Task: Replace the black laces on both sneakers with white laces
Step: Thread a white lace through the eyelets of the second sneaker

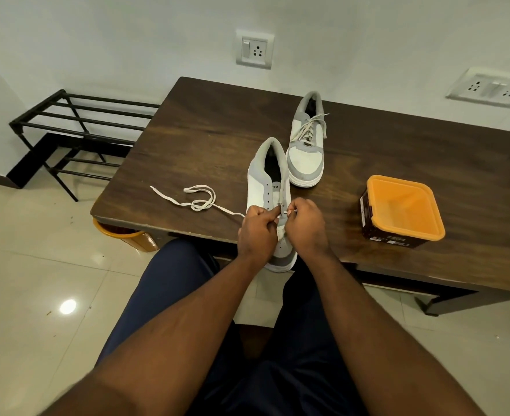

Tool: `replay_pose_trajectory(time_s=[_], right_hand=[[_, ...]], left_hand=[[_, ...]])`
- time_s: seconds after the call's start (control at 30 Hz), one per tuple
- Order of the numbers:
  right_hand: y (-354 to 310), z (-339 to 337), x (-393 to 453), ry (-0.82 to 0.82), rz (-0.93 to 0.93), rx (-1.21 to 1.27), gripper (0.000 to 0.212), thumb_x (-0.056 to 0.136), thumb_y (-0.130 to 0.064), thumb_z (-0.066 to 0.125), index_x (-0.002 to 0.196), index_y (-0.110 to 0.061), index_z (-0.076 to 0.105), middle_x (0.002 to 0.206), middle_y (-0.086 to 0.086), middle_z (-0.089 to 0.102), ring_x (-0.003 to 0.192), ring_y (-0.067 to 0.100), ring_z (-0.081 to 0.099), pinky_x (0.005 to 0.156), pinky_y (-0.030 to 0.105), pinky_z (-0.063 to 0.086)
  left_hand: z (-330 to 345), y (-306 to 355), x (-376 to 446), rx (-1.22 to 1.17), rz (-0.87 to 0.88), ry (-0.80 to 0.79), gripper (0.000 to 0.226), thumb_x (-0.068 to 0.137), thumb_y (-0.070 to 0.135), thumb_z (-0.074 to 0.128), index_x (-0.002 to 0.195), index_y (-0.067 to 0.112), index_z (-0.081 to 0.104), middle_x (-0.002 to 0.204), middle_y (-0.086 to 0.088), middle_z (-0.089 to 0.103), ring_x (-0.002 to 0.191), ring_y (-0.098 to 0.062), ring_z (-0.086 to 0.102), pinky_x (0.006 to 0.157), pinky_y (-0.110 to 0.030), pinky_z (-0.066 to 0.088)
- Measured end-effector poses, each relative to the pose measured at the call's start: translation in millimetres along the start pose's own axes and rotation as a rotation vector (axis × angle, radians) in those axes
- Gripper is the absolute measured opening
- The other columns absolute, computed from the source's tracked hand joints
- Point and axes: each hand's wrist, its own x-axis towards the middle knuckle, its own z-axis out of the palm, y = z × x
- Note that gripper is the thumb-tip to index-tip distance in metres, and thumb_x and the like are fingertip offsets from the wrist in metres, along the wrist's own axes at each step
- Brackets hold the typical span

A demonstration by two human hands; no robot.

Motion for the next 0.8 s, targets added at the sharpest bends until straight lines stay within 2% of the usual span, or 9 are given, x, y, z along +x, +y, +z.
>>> replay_pose_trajectory(time_s=[0.1,0.2,0.27,0.33,0.43,0.53,0.6,0.7,0.8], right_hand=[[-0.6,-0.8,-0.9,-0.038,-0.03,-0.082,0.012,0.088,-0.002,0.048,0.095,-0.005,0.057,0.103,0.015,0.055,0.09,0.031,0.055,0.073,0.033,0.038],[0.9,-3.7,4.3,-0.06,-0.057,-0.067,0.013,0.09,-0.003,0.049,0.094,-0.006,0.061,0.101,0.012,0.058,0.088,0.027,0.057,0.074,0.032,0.045],[2.8,-4.9,7.8,-0.044,-0.016,0.082,0.015,0.089,-0.001,0.052,0.089,-0.007,0.066,0.094,0.011,0.065,0.078,0.024,0.061,0.07,0.038,0.055],[3.9,-6.0,7.9,-0.051,0.104,0.301,0.014,0.089,-0.002,0.057,0.086,-0.008,0.069,0.09,0.009,0.069,0.064,0.018,0.061,0.055,0.035,0.057],[8.8,-5.4,5.9,-0.094,0.189,0.504,0.01,0.089,-0.004,0.062,0.091,-0.007,0.072,0.09,0.007,0.069,0.061,0.011,0.06,0.047,0.023,0.052],[13.7,-3.2,3.2,-0.128,0.215,0.594,0.016,0.089,-0.005,0.065,0.103,-0.002,0.072,0.096,0.007,0.069,0.068,0.009,0.061,0.051,0.019,0.053],[15.7,-3.1,1.3,-0.14,0.222,0.612,0.02,0.088,-0.004,0.066,0.107,-0.002,0.07,0.097,0.007,0.069,0.067,0.007,0.06,0.053,0.016,0.052],[15.2,-2.1,0.0,-0.137,0.233,0.626,0.021,0.086,-0.002,0.067,0.107,0.0,0.069,0.093,0.008,0.069,0.061,0.005,0.057,0.051,0.015,0.049],[12.4,0.8,-0.2,-0.097,0.243,0.582,0.022,0.081,-0.005,0.073,0.102,-0.003,0.071,0.089,0.006,0.07,0.061,0.006,0.06,0.057,0.02,0.052]], left_hand=[[-0.6,-0.5,2.1,-0.019,-0.02,-0.021,0.034,0.096,0.007,0.052,0.126,0.018,0.065,0.104,-0.005,0.053,0.096,-0.021,0.058,0.091,-0.04,0.05],[-3.5,3.3,3.3,-0.024,-0.036,-0.042,0.033,0.098,0.01,0.05,0.126,0.018,0.065,0.111,-0.007,0.055,0.103,-0.021,0.058,0.096,-0.038,0.048],[-6.7,7.6,7.6,-0.013,-0.068,-0.081,0.031,0.098,0.014,0.047,0.122,0.018,0.067,0.114,-0.009,0.055,0.105,-0.024,0.057,0.096,-0.037,0.046],[-9.9,11.1,14.6,0.061,-0.086,-0.134,0.026,0.098,0.019,0.046,0.114,0.019,0.067,0.113,-0.009,0.056,0.103,-0.026,0.058,0.093,-0.038,0.046],[-16.6,15.2,25.4,0.138,-0.069,-0.201,0.019,0.096,0.022,0.05,0.101,0.018,0.068,0.1,-0.005,0.064,0.09,-0.024,0.062,0.08,-0.035,0.049],[-19.3,15.7,32.8,0.02,-0.13,-0.255,0.014,0.091,0.016,0.057,0.081,0.019,0.066,0.07,0.003,0.061,0.069,-0.019,0.059,0.068,-0.033,0.049],[-18.5,13.3,36.1,-0.062,-0.166,-0.267,0.02,0.088,0.013,0.061,0.07,0.023,0.062,0.06,0.006,0.057,0.061,-0.017,0.055,0.066,-0.037,0.051],[-17.2,12.9,38.6,-0.088,-0.179,-0.278,0.017,0.088,0.011,0.062,0.073,0.018,0.064,0.06,0.004,0.056,0.059,-0.016,0.051,0.064,-0.033,0.045],[-14.2,18.2,39.2,-0.034,-0.189,-0.289,0.015,0.09,0.009,0.057,0.076,0.016,0.059,0.071,-0.004,0.061,0.069,-0.024,0.057,0.067,-0.035,0.049]])
